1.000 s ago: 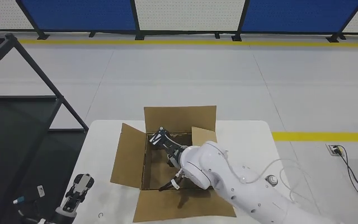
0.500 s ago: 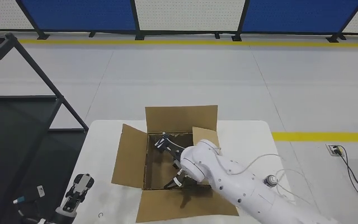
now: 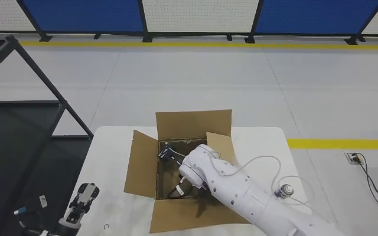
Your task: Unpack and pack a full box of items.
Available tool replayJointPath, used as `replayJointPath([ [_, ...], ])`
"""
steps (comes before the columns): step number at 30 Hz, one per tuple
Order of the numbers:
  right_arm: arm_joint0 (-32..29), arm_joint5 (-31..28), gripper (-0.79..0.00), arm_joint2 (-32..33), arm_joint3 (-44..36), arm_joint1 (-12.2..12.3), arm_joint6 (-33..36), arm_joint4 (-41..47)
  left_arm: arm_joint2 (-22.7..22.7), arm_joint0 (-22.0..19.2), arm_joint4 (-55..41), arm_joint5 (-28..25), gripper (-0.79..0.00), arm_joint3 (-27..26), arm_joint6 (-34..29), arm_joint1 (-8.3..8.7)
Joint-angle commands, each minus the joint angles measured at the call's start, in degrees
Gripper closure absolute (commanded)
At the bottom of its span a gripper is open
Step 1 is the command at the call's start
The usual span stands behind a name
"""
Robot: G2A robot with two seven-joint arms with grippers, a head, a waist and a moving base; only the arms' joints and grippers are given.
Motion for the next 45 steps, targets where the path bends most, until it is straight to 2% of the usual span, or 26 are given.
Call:
replayJointPath([
  [1, 0.1, 0.0, 0.000, -0.6, 1.8, -0.9, 0.0, -0.6, 0.0, 0.0, 0.0, 0.0, -0.785, 0.0, 0.0, 0.00],
  [15, 1.5, -1.8, 0.000, -2.4, 14.7, -7.5, 0.2, -1.1, 0.0, 0.0, 0.0, 0.0, -0.785, 0.0, 0.0, 0.00],
  [16, 1.5, -2.0, -0.031, -2.4, 15.6, -7.9, 0.0, -1.1, 0.0, 0.0, 0.0, 0.0, -0.785, 0.0, 0.0, 0.00],
  [17, 1.6, -2.2, -0.117, -2.4, 16.4, -8.3, -0.1, -1.1, 0.0, 0.0, 0.0, 0.0, -0.785, 0.0, 0.0, 0.00],
  [18, 1.7, -2.4, -0.160, -2.4, 17.1, -8.7, -0.2, -1.1, 0.0, 0.0, 0.0, 0.0, -0.785, 0.0, 0.0, 0.00],
  [20, 1.9, -2.9, -0.191, -2.3, 18.5, -9.5, -0.5, -1.0, 0.0, 0.0, 0.0, 0.0, -0.785, 0.0, 0.0, 0.00],
  [23, 2.1, -3.6, -0.151, -2.2, 20.4, -10.5, -1.0, -1.0, 0.0, 0.0, 0.0, 0.0, -0.785, 0.0, 0.0, 0.00],
  [28, 2.5, -4.4, -0.175, -1.8, 23.2, -11.9, -1.9, -1.0, 0.0, 0.0, 0.0, 0.0, -0.785, 0.0, 0.0, 0.00],
  [34, 3.0, -3.6, -0.219, -1.3, 23.9, -13.0, -2.5, -2.0, 0.0, 0.0, 0.0, 0.0, -0.785, 0.0, 0.0, 0.00],
  [37, 3.1, -2.3, -0.268, -1.0, 23.2, -13.2, -2.6, -3.0, 0.0, 0.0, 0.0, 0.0, -0.785, 0.0, 0.0, 0.00],
  [45, 2.3, 1.8, -0.351, 1.1, 17.7, -12.0, -2.3, -6.0, 0.0, 0.0, 0.0, 0.0, -0.785, 0.0, 0.0, 0.00],
])
